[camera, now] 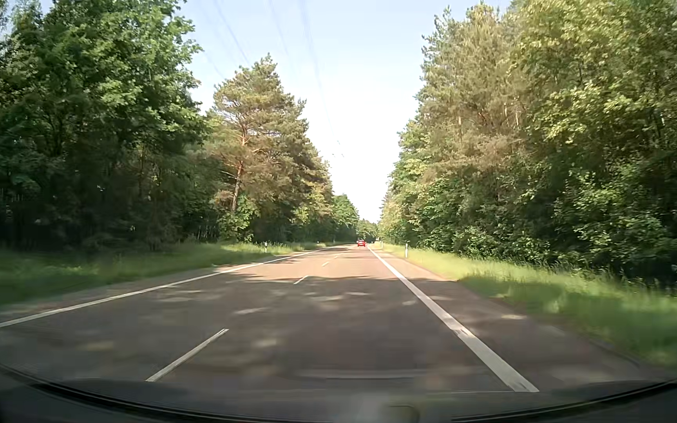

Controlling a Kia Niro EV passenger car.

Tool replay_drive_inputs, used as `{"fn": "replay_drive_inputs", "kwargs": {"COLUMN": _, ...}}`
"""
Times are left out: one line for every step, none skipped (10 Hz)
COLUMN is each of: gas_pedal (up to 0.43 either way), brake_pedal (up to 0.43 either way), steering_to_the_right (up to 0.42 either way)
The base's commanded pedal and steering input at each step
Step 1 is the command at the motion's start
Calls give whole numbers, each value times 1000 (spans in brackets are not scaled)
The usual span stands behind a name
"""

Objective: Follow the waypoints while adhering to traffic rules and regulations

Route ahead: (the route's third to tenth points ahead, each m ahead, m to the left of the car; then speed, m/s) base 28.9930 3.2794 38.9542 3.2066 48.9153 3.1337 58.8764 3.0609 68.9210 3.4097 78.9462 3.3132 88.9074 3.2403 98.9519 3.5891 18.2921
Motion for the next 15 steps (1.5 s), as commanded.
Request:
{"fn": "replay_drive_inputs", "kwargs": {"gas_pedal": 79, "brake_pedal": 30, "steering_to_the_right": 1}}
{"fn": "replay_drive_inputs", "kwargs": {"gas_pedal": 79, "brake_pedal": 30, "steering_to_the_right": 1}}
{"fn": "replay_drive_inputs", "kwargs": {"gas_pedal": 79, "brake_pedal": 30, "steering_to_the_right": 2}}
{"fn": "replay_drive_inputs", "kwargs": {"gas_pedal": 79, "brake_pedal": 30, "steering_to_the_right": 1}}
{"fn": "replay_drive_inputs", "kwargs": {"gas_pedal": 79, "brake_pedal": 30, "steering_to_the_right": 1}}
{"fn": "replay_drive_inputs", "kwargs": {"gas_pedal": 79, "brake_pedal": 30, "steering_to_the_right": 1}}
{"fn": "replay_drive_inputs", "kwargs": {"gas_pedal": 79, "brake_pedal": 30, "steering_to_the_right": 1}}
{"fn": "replay_drive_inputs", "kwargs": {"gas_pedal": 79, "brake_pedal": 30, "steering_to_the_right": 1}}
{"fn": "replay_drive_inputs", "kwargs": {"gas_pedal": 79, "brake_pedal": 30, "steering_to_the_right": 1}}
{"fn": "replay_drive_inputs", "kwargs": {"gas_pedal": 79, "brake_pedal": 30, "steering_to_the_right": 1}}
{"fn": "replay_drive_inputs", "kwargs": {"gas_pedal": 79, "brake_pedal": 30, "steering_to_the_right": 2}}
{"fn": "replay_drive_inputs", "kwargs": {"gas_pedal": 79, "brake_pedal": 30, "steering_to_the_right": 1}}
{"fn": "replay_drive_inputs", "kwargs": {"gas_pedal": 79, "brake_pedal": 30, "steering_to_the_right": 1}}
{"fn": "replay_drive_inputs", "kwargs": {"gas_pedal": 79, "brake_pedal": 30, "steering_to_the_right": 1}}
{"fn": "replay_drive_inputs", "kwargs": {"gas_pedal": 79, "brake_pedal": 30, "steering_to_the_right": 1}}
